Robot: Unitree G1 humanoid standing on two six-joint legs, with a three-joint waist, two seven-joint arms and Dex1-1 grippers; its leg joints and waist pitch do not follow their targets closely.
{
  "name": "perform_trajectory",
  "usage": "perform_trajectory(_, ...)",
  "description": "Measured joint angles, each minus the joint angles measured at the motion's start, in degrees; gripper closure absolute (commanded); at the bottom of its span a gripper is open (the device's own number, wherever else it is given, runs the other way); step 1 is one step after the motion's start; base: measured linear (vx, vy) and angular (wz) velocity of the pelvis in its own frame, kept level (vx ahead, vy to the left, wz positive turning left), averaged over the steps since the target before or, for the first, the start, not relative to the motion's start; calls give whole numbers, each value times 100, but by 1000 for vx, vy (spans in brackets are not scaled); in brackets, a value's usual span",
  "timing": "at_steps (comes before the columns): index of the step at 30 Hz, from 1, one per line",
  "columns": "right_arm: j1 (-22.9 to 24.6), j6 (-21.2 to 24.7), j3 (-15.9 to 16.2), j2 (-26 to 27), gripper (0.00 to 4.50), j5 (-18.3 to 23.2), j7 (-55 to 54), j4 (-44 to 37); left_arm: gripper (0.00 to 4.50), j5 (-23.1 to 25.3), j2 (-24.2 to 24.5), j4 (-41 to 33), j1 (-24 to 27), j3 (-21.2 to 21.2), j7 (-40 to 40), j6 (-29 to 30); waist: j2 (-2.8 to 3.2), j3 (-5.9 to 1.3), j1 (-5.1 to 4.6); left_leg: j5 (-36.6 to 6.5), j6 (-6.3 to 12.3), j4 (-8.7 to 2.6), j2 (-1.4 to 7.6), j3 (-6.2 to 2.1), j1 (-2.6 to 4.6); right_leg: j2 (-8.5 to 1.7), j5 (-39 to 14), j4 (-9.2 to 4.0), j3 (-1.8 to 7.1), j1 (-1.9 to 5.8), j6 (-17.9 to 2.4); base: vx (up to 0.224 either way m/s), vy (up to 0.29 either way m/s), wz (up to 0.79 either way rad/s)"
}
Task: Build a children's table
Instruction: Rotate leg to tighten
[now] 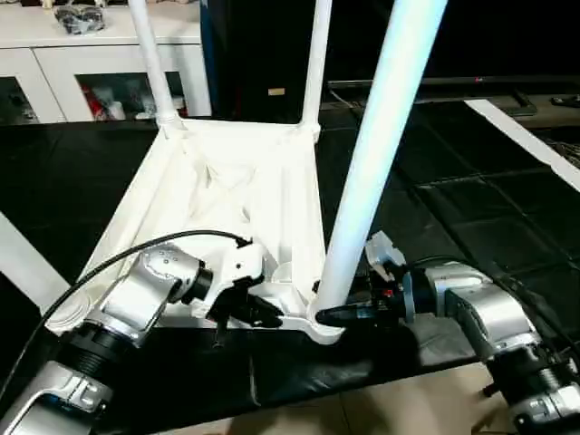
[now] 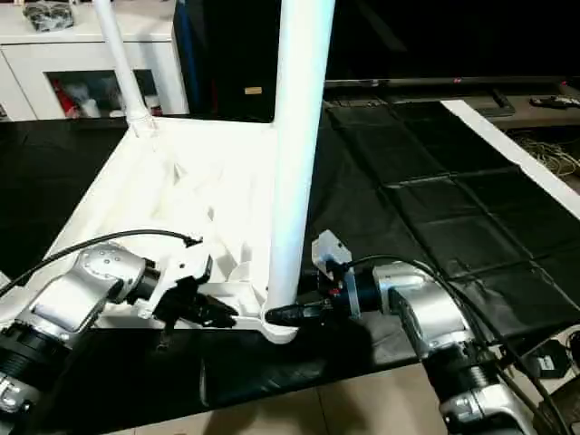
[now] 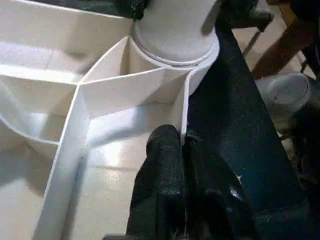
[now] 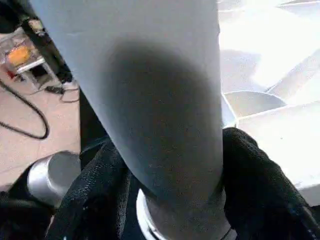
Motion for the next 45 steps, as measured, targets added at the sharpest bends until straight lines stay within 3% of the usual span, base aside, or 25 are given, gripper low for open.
perform_trajectory(5,220,16,-328,262,232,-49,-890,-78,450,16,-284,98,1,185,577,404,10,-4,-64,0,-1,0,-8,0,66,0,1,-2,4,39,1,0,0,0)
perform_trajectory(9,121,8,-706,840,237,-250,-2099,206,450,93,-702,163,-4,417,1362,828,19,-6,-332,-1,-2,1,-35,-56,79,-1,-1,-56,-59,46,4,0,0,0)
perform_trajectory(12,-68,22,-884,1145,238,-329,-2789,477,450,169,-971,203,-48,540,1847,1054,55,-5,-500,-3,-5,-1,-20,-199,57,-4,-1,-216,-253,89,4,-35,27,-20)
perform_trajectory(15,-511,69,-1146,1620,239,-441,-3690,1027,450,311,-1377,426,-221,754,2573,1335,126,35,-693,-16,-22,3,28,-318,78,-19,-1,-377,-452,195,3,0,0,0)
perform_trajectory(16,-649,104,-1159,1679,239,-494,-3906,1136,450,345,-1452,479,-284,768,2745,1378,143,47,-727,-16,-22,-3,47,-348,79,-15,-1,-388,-469,207,2,-54,-15,-11)
perform_trajectory(17,-742,120,-1195,1750,239,-519,-4094,1243,450,348,-1528,541,-324,791,2896,1404,142,55,-761,-17,-23,1,56,-346,82,-13,-8,-348,-455,207,-3,-54,-15,-11)
perform_trajectory(19,-923,111,-1276,1894,239,-570,-4416,1482,450,391,-1662,644,-360,882,3165,1423,34,82,-789,-44,-63,15,-14,-297,205,-11,-13,-157,-302,158,-24,-8,-52,2)
perform_trajectory(20,-974,74,-1281,1902,239,-584,-4457,1553,450,396,-1698,670,-380,893,3233,1422,22,113,-812,-136,-71,126,-39,-292,241,-17,-12,-204,-423,134,-19,7,-50,6)
perform_trajectory(21,-1107,27,-1281,1936,184,-629,-4481,1668,450,395,-1716,674,-386,971,3272,1413,117,138,-813,-409,-17,335,23,-300,230,-93,-12,-366,-794,150,-19,3,32,-32)
perform_trajectory(22,-1167,-22,-1283,1973,170,-657,-4536,1691,450,394,-1710,671,-421,1018,3271,1411,286,121,-850,-466,-16,334,27,-430,147,-162,-42,-475,-1099,264,36,162,124,-57)
perform_trajectory(23,-1166,-67,-1294,1989,170,-654,-4553,1675,450,394,-1709,666,-450,1015,3272,1395,281,137,-796,-472,-21,325,27,-507,111,-189,-258,-188,-977,234,115,162,124,-57)
perform_trajectory(24,-1091,-118,-1308,1996,171,-652,-4544,1689,450,397,-1722,660,-439,965,3270,1371,122,108,-822,-470,-25,322,-44,-425,154,-221,-233,77,-511,252,78,203,26,-14)
perform_trajectory(25,-1086,-137,-1310,1994,151,-654,-4529,1689,450,400,-1710,651,-423,954,3263,1307,31,90,-798,-481,-44,313,-109,-435,190,-211,-194,161,-387,233,86,0,0,0)
perform_trajectory(26,-1072,-146,-1310,1991,151,-655,-4511,1685,450,401,-1681,652,-412,916,3243,1260,51,74,-712,-483,-49,277,-175,-458,190,-198,-221,155,-368,221,76,0,0,0)
perform_trajectory(28,-987,-232,-1309,1907,122,-649,-4313,1585,450,394,-1617,632,-412,817,3105,1103,65,28,-582,-430,-47,128,-194,-429,150,-189,-220,138,-308,121,59,17,-32,2)
perform_trajectory(30,-836,-288,-1309,1775,114,-597,-4015,1435,450,389,-1525,565,-404,719,2920,967,71,16,-471,-222,-59,59,-163,-377,115,-155,-204,170,-280,62,-10,17,-32,2)
perform_trajectory(32,-712,-292,-1244,1614,82,-511,-3660,1265,450,380,-1362,508,-401,672,2699,851,71,10,-392,-216,-66,66,-115,-362,66,-115,-194,166,-271,19,-39,0,0,0)
perform_trajectory(35,-528,-274,-1076,1285,73,-420,-3017,1041,450,384,-1126,511,-397,573,2366,621,74,12,-301,-215,-67,69,-81,-318,72,-97,-194,164,-272,18,-60,0,0,0)
perform_trajectory(37,-428,-252,-946,945,38,-345,-2496,909,450,380,-911,520,-395,464,2030,415,82,18,-256,-206,-84,68,-65,-291,72,-96,-194,162,-259,21,-59,0,0,0)
perform_trajectory(40,-424,-237,-840,682,30,-307,-1945,879,450,377,-681,525,-393,336,1633,177,82,19,-219,-206,-88,66,-63,-251,75,-76,-194,163,-177,21,-58,0,0,0)
perform_trajectory(41,-424,-247,-801,613,6,-296,-1806,875,450,375,-606,527,-393,287,1483,63,82,20,-202,-206,-88,66,-63,-241,75,-60,-194,162,-140,20,-57,0,0,0)
perform_trajectory(45,-475,-388,-721,215,6,-283,-1254,873,450,294,-266,602,-384,162,792,-391,77,22,-108,-194,-65,64,-38,-167,71,-40,-199,149,-69,21,-51,0,0,0)
